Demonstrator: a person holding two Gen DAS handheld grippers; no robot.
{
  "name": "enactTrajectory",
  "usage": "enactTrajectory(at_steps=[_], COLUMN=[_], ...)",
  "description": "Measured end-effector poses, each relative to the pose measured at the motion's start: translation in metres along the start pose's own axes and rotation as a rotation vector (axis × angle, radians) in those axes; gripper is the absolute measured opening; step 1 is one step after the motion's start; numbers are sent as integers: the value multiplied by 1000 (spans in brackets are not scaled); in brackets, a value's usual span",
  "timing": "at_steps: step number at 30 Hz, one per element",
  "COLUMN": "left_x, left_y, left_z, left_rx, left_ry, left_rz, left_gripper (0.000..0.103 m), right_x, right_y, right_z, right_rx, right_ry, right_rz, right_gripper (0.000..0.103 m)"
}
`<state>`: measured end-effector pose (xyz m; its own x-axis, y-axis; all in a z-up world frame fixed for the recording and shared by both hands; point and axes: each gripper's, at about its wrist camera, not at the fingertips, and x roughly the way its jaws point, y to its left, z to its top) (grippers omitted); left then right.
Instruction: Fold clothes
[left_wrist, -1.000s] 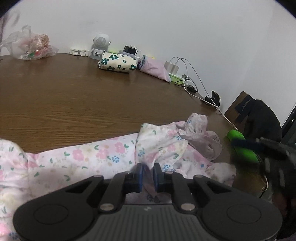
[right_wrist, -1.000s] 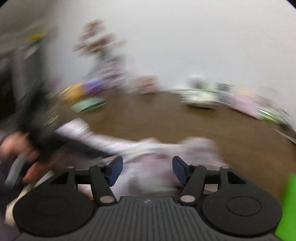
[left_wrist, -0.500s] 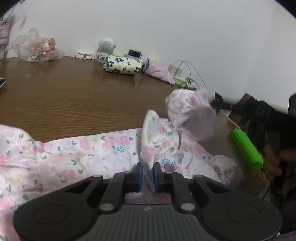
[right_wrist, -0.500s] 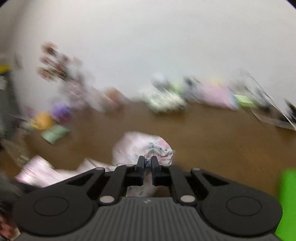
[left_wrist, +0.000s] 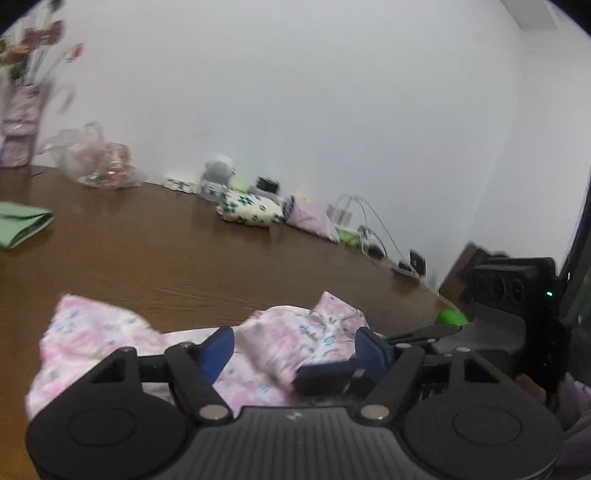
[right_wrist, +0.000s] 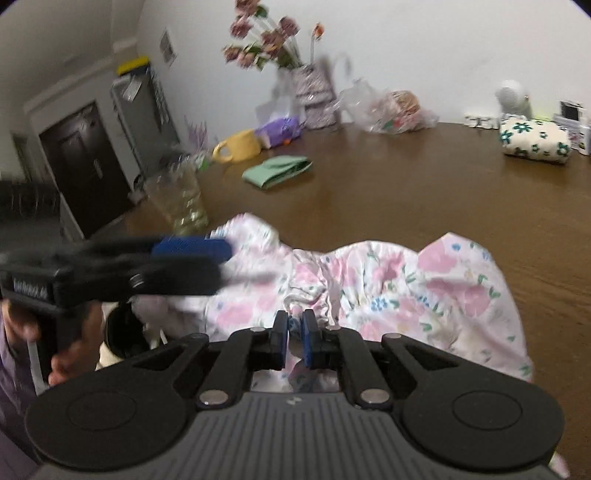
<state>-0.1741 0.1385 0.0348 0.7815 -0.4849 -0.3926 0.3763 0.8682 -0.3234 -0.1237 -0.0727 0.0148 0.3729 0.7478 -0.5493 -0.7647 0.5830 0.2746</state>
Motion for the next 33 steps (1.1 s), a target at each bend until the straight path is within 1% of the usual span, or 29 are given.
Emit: enactTrajectory(at_steps=[2,3,4,5,6,7,9,11,12,13,14,16,18,19,22,23,24,26,28,29,30,31,32,33], left_x=[17,25,32,38,40,43,43,43,41,38,32,12,-10,-19,-34,-33,-31,-27,-22,-19,-15,-11,-9,-4], left_y=[-2,-5,-7,-8,-6,-4,-3,-2,-2,-3,-4,-5,-5,-6,-10,-10,-10,-5,-1,1,3,4,8,14], left_z=[2,1,0,-2,-6,-9,-16,-19,-19,-18,-15,-11,-6,-5,-7,-9,-12,-17,-19,-20,-18,-16,-14,-9], left_rx=[-13,-9,2,9,5,-2,4,3,-1,-6,-8,-14,-18,-10,45,53,51,16,-7,-10,-9,-6,-3,2], left_ry=[44,76,107,132,152,170,170,182,178,176,173,150,150,156,208,229,247,265,267,267,264,260,258,255], left_rz=[-4,11,32,53,69,85,101,116,123,132,140,161,250,319,567,626,656,643,628,626,626,627,623,617], left_gripper=[47,25,13,13,15,13,12,13,18,29,34,46,52,52,52,52,50,49,39,37,35,34,34,32], right_x=[-3,-9,-16,-25,-38,-52,-74,-77,-76,-71,-60,-32,-1,14,67,84,99,129,154,162,164,163,162,161], right_y=[3,4,5,5,5,2,-10,-25,-33,-38,-42,-42,-33,-27,-6,1,8,19,25,25,25,25,25,21], right_z=[-6,-8,-9,-9,-8,-6,2,19,27,36,46,68,89,98,120,125,128,130,129,128,128,128,129,130], right_rx=[0,4,8,5,-6,-16,-23,-41,-51,-65,-84,-143,-209,-248,-366,-386,-407,-448,-454,-453,-449,-444,-438,-429], right_ry=[0,-1,0,3,4,-6,-42,-60,-68,-60,-43,1,58,94,223,268,310,380,443,459,461,458,456,448], right_rz=[-7,-10,-15,-22,-37,-55,-99,-164,-196,-214,-217,-166,-86,-45,83,108,122,135,135,127,120,115,110,82], right_gripper=[11,13,18,22,31,39,42,42,42,42,42,42,43,46,46,46,46,46,39,37,30,14,8,8])
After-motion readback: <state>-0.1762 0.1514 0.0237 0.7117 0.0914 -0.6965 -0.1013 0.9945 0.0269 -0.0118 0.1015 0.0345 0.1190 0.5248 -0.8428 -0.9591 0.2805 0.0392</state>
